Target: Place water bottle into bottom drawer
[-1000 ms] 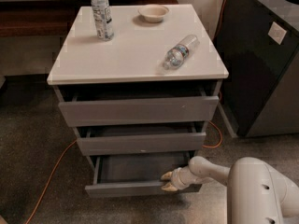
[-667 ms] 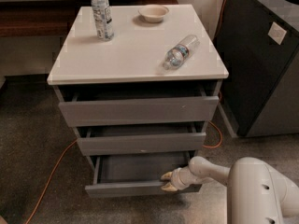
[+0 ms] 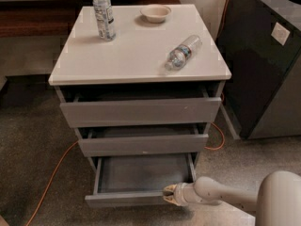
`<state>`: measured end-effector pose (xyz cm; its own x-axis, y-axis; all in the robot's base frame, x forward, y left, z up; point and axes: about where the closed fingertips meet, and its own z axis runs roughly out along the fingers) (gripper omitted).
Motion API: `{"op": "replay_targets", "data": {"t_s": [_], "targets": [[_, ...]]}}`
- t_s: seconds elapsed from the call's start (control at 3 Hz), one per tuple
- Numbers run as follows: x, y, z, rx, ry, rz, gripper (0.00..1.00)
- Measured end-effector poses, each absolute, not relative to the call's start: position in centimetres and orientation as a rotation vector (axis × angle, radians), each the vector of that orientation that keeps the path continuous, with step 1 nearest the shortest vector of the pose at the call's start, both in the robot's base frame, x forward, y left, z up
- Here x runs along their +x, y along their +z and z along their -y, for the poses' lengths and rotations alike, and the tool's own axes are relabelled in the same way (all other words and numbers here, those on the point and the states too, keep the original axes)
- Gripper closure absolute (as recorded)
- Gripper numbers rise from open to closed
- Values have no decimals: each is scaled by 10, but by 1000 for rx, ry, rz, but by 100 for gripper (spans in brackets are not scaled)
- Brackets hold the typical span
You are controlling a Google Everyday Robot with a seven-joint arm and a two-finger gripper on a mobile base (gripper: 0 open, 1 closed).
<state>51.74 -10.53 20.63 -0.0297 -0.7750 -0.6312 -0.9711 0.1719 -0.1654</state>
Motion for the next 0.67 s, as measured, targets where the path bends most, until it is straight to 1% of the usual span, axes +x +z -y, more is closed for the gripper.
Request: {"op": "replay_targets", "data": {"t_s": [0.67], "targets": [[500, 223, 116, -1599, 337, -1827, 100]]}}
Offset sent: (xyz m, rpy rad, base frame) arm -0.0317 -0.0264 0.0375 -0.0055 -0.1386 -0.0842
